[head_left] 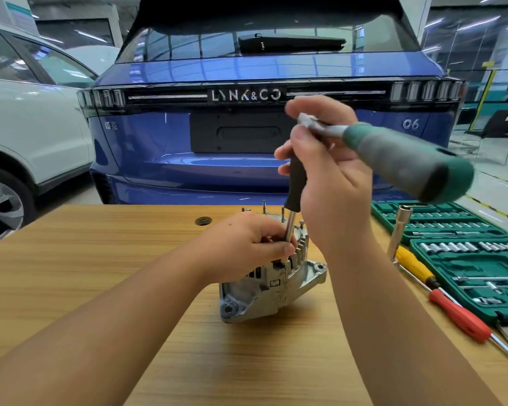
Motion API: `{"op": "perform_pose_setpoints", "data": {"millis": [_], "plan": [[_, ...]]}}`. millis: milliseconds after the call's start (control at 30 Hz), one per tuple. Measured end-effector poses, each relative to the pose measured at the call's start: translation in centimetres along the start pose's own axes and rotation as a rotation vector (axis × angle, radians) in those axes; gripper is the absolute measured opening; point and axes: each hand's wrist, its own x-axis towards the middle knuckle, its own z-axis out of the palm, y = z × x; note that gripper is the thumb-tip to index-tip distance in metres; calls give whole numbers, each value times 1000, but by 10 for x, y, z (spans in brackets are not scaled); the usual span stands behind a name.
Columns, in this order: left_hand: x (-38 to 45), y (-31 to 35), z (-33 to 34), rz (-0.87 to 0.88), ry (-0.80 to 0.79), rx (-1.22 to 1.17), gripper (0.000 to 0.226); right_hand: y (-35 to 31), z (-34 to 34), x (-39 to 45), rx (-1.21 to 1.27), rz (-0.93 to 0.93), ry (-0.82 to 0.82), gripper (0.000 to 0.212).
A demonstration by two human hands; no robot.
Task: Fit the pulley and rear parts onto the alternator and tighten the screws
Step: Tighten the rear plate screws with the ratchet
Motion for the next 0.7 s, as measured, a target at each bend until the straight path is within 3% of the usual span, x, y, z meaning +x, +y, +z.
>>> {"op": "perform_pose_setpoints", "data": {"millis": [100, 200, 367, 433, 567, 700], "plan": [[0, -2, 1, -11, 17, -38, 14, -16, 0, 12, 234, 262, -149, 36], [0, -3, 3, -5, 28, -40, 14, -15, -3, 25, 208, 472, -138, 38], [1, -3, 3, -10, 23, -35, 17, 3, -13, 6, 530, 291, -228, 27], [1, -1, 3, -5, 19, -26, 15, 5, -12, 4, 425, 245, -153, 29], [0, 5, 4, 13, -15, 76, 17, 2, -6, 6, 129, 149, 176, 44], [2, 7, 4, 36, -19, 132, 18, -5, -6, 5, 174, 231, 168, 36]]}}
